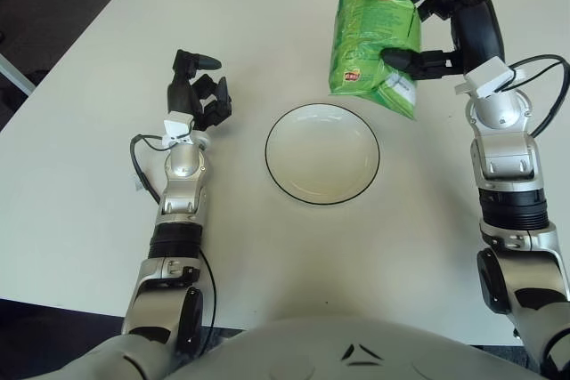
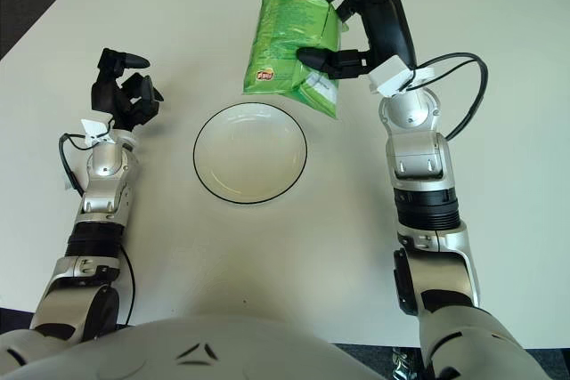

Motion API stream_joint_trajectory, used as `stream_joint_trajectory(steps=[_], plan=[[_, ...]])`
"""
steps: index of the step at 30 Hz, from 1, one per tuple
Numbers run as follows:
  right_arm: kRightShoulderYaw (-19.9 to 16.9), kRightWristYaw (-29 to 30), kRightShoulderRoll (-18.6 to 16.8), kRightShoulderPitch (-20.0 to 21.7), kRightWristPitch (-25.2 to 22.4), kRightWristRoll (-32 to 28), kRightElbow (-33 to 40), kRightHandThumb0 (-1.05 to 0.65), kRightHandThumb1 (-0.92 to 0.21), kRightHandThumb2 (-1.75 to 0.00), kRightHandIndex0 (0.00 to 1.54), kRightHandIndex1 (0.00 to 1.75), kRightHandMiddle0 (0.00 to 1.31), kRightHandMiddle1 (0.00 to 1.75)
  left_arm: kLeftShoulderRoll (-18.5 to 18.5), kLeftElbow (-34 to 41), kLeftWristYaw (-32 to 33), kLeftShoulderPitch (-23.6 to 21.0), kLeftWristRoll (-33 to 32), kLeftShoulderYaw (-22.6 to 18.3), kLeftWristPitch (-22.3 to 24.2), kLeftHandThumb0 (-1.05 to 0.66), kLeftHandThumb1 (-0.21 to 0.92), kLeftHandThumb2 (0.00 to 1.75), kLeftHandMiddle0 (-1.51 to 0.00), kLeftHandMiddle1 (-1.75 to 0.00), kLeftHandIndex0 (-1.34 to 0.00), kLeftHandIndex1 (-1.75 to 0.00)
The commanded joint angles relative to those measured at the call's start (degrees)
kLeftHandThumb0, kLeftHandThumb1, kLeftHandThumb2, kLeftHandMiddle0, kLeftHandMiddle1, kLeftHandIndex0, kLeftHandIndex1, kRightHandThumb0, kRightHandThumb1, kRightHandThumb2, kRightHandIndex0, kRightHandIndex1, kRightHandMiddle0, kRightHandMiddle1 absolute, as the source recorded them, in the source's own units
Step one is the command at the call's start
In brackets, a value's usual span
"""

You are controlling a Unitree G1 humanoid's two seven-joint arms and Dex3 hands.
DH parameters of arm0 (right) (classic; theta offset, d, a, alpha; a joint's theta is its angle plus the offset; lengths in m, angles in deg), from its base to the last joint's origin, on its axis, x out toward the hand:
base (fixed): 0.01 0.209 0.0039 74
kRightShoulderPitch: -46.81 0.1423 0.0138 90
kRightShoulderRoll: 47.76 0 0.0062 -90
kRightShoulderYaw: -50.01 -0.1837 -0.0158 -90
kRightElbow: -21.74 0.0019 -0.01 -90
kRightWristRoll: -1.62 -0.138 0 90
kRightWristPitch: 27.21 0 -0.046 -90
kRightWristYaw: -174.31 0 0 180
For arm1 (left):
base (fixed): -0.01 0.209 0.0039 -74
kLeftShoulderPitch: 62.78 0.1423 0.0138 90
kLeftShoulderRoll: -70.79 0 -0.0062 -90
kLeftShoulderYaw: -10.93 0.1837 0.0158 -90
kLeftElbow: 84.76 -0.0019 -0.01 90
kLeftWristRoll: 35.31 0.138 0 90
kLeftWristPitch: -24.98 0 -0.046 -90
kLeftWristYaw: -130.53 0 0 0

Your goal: Put the snack into the plate.

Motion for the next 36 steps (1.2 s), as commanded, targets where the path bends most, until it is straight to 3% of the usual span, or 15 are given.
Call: stream_joint_trajectory(steps=[1,9,25,36], plan=[[1.5,-0.4,-0.7,-0.3,3.1,0.8,1.0,0.15,-0.6,-0.64,0.92,1.75,0.68,1.75,-2.1,-3.9,0.2,7.7,0.3,0.4,0.4,-0.38,0.71,0.8,-0.82,-1.75,-0.33,-1.75],[4.7,0.4,-1.3,-1.0,7.0,5.1,0.5,0.13,-0.61,-0.63,0.91,1.75,0.67,1.75,-2.3,-3.5,0.5,8.0,0.6,0.7,0.4,-0.38,0.71,0.8,-0.82,-1.75,-0.33,-1.75],[8.3,-5.4,-3.6,-6.4,3.1,4.7,6.3,0.09,-0.62,-0.63,0.9,1.75,0.64,1.75,-3.0,-2.5,1.0,8.5,1.1,1.1,0.6,-0.38,0.71,0.8,-0.83,-1.75,-0.33,-1.75],[8.2,-13.7,-1.5,-10.2,1.2,-1.0,9.3,0.05,-0.62,-0.63,0.89,1.75,0.63,1.75,-3.2,-2.1,1.2,8.6,1.3,1.2,0.9,-0.38,0.71,0.8,-0.83,-1.75,-0.33,-1.75]])
